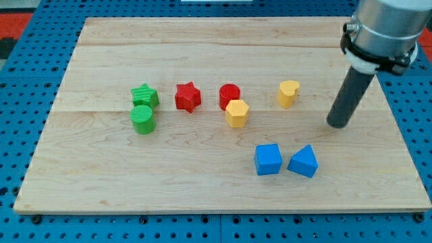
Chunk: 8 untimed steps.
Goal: Drag the yellow heart right to the yellow hexagon
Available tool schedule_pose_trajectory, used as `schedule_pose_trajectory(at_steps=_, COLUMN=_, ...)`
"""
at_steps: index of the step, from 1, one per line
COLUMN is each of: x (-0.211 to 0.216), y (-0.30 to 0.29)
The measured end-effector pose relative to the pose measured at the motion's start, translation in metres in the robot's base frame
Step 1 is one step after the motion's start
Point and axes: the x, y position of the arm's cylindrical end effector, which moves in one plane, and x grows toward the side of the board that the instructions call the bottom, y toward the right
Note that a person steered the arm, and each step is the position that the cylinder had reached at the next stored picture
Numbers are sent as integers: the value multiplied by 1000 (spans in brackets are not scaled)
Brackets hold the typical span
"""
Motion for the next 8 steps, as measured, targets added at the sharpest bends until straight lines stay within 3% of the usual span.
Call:
schedule_pose_trajectory(at_steps=1, x=-50, y=-9)
schedule_pose_trajectory(at_steps=2, x=-59, y=-35)
schedule_pose_trajectory(at_steps=3, x=-30, y=-69)
schedule_pose_trajectory(at_steps=4, x=-60, y=-55)
schedule_pose_trajectory(at_steps=5, x=-63, y=-83)
schedule_pose_trajectory(at_steps=7, x=-12, y=-98)
schedule_pose_trajectory(at_steps=8, x=-45, y=-80)
